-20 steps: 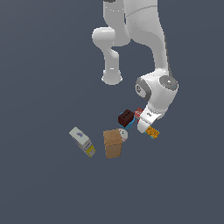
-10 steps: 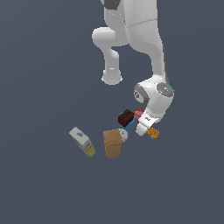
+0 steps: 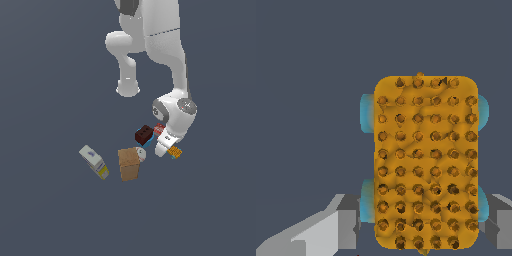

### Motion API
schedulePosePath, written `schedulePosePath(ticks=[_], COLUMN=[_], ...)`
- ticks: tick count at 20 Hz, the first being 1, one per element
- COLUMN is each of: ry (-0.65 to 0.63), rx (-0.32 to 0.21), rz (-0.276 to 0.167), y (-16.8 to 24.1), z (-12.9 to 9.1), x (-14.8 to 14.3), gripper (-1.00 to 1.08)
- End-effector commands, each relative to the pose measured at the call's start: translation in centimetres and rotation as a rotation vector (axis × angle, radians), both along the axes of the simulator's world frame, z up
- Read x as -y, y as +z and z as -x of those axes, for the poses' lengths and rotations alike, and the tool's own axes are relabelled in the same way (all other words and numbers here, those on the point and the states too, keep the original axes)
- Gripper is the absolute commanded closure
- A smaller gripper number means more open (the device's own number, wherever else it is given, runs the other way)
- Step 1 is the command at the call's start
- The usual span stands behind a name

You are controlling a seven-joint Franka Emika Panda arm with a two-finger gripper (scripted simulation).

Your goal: Pick up a designated object from a clutter of objects.

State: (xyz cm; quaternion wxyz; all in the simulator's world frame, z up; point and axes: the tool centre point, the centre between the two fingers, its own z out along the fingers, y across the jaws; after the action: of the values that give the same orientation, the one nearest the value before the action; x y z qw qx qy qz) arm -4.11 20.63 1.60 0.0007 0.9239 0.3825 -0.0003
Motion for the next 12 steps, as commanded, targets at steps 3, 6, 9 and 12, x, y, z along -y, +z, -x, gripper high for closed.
schedulePosePath(ticks=[3,6,9,12], ry=[0.001,0.001,0.0,0.0], rx=[0.0,0.0,0.0,0.0], rz=[-0.001,-0.001,0.0,0.0], y=[-0.09,-0.09,0.1,0.68], z=[0.01,0.01,-0.04,-0.24], x=[-0.12,-0.12,0.1,0.47], gripper=[1.08,1.08,1.08,1.08])
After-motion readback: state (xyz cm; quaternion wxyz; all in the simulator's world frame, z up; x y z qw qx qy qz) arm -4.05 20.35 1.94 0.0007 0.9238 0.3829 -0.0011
